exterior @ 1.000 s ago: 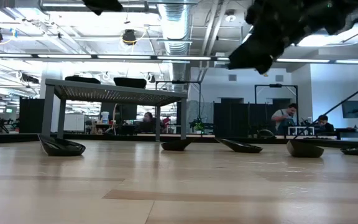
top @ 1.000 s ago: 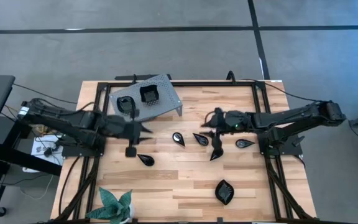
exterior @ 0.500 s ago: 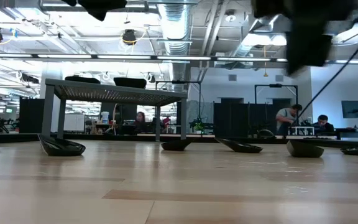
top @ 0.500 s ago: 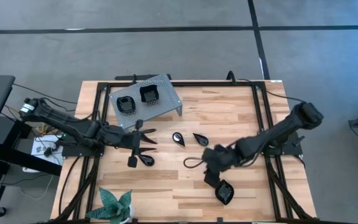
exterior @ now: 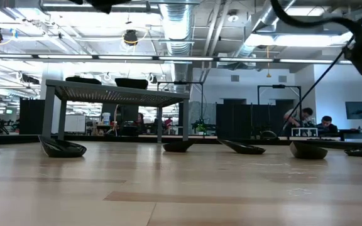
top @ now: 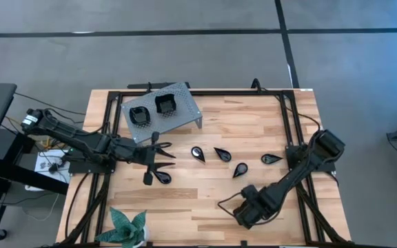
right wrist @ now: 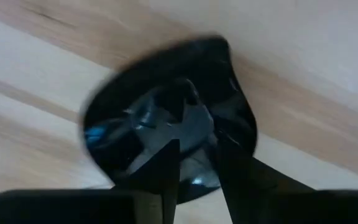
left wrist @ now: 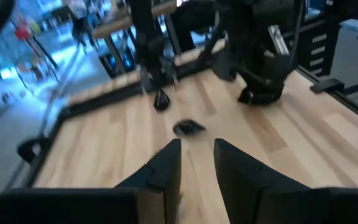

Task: Pick & Place Mini shaped plates
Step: Stack the black leaf-shaped plate on top of the black leaf-shaped plate on the shelf

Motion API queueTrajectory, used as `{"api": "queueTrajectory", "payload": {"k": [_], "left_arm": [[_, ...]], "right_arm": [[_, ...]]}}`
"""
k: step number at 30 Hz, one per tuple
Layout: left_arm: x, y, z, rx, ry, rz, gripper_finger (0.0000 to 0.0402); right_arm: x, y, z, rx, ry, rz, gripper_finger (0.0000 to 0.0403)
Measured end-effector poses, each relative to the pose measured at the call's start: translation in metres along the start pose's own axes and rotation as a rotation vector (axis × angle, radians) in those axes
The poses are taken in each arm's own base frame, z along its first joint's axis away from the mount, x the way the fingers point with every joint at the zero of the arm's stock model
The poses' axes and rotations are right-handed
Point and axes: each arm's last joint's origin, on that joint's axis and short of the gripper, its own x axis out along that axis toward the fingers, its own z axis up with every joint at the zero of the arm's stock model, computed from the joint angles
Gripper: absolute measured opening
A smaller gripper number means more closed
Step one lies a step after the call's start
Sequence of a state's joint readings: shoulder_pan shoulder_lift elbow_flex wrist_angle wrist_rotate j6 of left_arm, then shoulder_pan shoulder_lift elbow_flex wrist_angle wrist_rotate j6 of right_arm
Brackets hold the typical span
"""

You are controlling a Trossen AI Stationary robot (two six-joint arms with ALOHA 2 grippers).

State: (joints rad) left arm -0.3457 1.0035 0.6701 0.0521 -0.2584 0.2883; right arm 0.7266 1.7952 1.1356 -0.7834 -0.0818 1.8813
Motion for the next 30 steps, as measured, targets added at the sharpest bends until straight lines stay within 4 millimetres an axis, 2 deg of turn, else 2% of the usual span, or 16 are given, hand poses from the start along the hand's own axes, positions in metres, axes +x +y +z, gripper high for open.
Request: {"api": "queueTrajectory", "payload": {"k": [7, 11, 14, 18, 24, 30], "left_arm": [[0.000, 0.002, 0.006, 0.062, -0.054, 0.018, 0.0097], [0.000, 0.002, 0.006, 0.060, -0.055, 0.018, 0.0097], [0.000, 0.002, 0.006, 0.055, -0.055, 0.018, 0.0097], [0.000, 0.002, 0.005, -0.020, -0.055, 0.016, 0.0097], [0.000, 0.002, 0.006, -0.110, -0.056, 0.012, 0.0097], [0.000, 0.002, 0.006, -0.129, -0.056, 0.011, 0.0097]], "right_arm": [[0.005, 0.003, 0.003, 0.016, 0.021, -0.010, 0.0100], [-0.006, 0.000, 0.006, 0.022, 0.051, -0.013, 0.0100], [-0.011, -0.008, 0.009, 0.013, 0.046, -0.077, 0.0100], [-0.011, -0.015, 0.010, 0.011, 0.022, -0.152, 0.0100], [-0.003, -0.007, 0.009, -0.049, 0.020, -0.098, 0.0100], [-0.004, -0.013, 0.012, -0.043, -0.025, -0.154, 0.0100]]}}
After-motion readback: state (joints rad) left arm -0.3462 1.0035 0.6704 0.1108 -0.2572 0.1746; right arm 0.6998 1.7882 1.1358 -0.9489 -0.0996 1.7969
